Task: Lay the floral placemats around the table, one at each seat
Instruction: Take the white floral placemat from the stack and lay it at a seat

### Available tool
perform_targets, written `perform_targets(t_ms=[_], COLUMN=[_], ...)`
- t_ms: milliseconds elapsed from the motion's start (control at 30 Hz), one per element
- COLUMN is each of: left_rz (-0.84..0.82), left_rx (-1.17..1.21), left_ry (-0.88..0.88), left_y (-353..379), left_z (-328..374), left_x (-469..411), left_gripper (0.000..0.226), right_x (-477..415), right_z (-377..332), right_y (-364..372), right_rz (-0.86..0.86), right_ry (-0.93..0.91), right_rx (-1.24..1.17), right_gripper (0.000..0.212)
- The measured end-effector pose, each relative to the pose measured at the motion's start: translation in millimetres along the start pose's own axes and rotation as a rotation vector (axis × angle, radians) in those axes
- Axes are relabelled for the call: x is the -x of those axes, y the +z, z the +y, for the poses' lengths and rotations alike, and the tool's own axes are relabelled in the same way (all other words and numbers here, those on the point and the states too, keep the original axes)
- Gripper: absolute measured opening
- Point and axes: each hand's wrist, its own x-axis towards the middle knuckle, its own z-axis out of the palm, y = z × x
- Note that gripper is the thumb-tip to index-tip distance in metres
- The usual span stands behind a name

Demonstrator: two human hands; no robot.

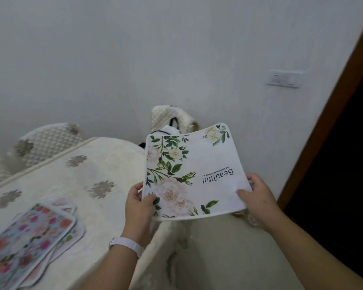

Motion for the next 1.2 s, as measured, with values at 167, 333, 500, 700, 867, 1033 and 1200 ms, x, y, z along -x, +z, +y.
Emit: perform_targets(t_ms=[167, 333, 500, 700, 867, 1033, 1200], left_rz=[-0.101, -0.177, -0.228, -0.217, -0.137, -0.078, -0.024], left_rx=[-0.011, -0.066, -0.059, -0.036, 0.018, 0.035, 0.059], left_ry=[-0.036, -0.012, -0.039, -0.084, -0.088, -0.087, -0.076], left_y=[62.1, 117.6, 163.0, 199.8, 220.1, 240.7, 246.1], left_z=[-9.8, -16.1, -34.2, -43.3, -32.2, -21.0, -13.0], left_x=[0.8, -23.0, -58.3, -130.7, -214.4, -285.8, -325.2], left_gripper=[0.036, 0.036, 0.038, 0.046, 0.038, 0.033, 0.034], right_x=[-11.4, -25.6, -63.7, -157.6, -263.4, -338.3, -392.9], right_z=[9.4, 22.6, 30.9, 26.1, 1.1, -18.8, -27.4], right_y=[-61.7, -91.6, -110.0, -98.0, -64.2, -36.5, -16.9], right_rz=[0.096, 0.188, 0.216, 0.207, 0.097, 0.068, 0.025], right_ry=[0.016, 0.059, 0.090, 0.103, 0.073, 0.035, 0.020], right_rx=[-0.008, -0.052, -0.038, 0.033, 0.122, 0.119, 0.115], right_gripper=[0.036, 0.034, 0.037, 0.036, 0.033, 0.031, 0.032])
